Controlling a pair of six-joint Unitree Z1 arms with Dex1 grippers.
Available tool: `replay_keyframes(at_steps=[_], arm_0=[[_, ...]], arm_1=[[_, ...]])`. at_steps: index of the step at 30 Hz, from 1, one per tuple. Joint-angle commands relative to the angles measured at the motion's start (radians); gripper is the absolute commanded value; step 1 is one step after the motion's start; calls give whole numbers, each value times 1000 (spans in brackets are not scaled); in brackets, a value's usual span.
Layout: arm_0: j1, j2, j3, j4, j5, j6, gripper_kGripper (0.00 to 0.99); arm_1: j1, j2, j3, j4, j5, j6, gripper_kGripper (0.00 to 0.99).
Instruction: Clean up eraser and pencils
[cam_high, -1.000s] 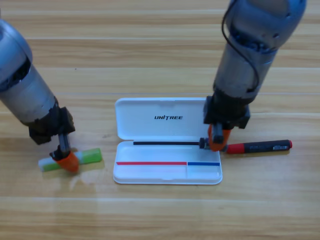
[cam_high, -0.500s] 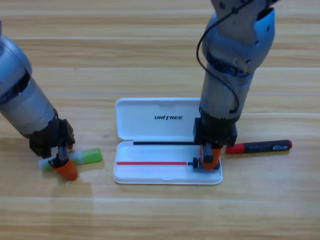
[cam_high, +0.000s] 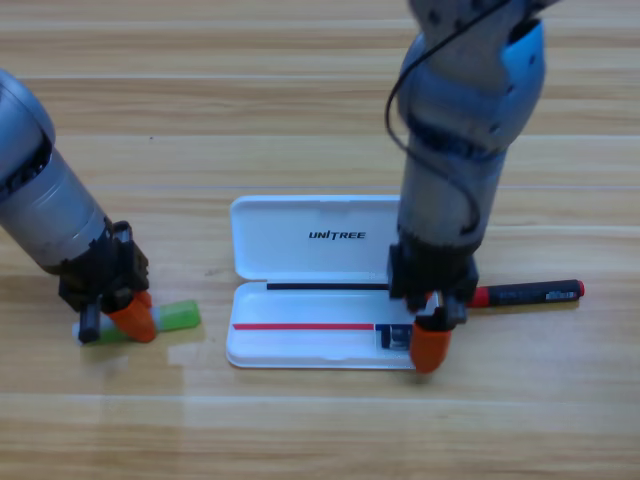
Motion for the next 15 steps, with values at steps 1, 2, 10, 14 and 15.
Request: replay_keyframes(at_steps=[1,2,10,14,15], arm_0=[[21,-9,-21,88,22,39,0],[21,-26,-38,109,23,42,0],[-13,-158,-184,263,28,45,0],[-71,-182,-227,289,42,41,0],[-85,-184,-233,289,43,39,0]], arm_1=[[-34,-236,57,55,-23,3,990],[-45,-261,79,55,-23,3,990],[-214,-209,203,46,-112,-129,989],[-290,-103,191,-22,-115,-192,979],[-303,-81,186,-42,-115,-204,977]])
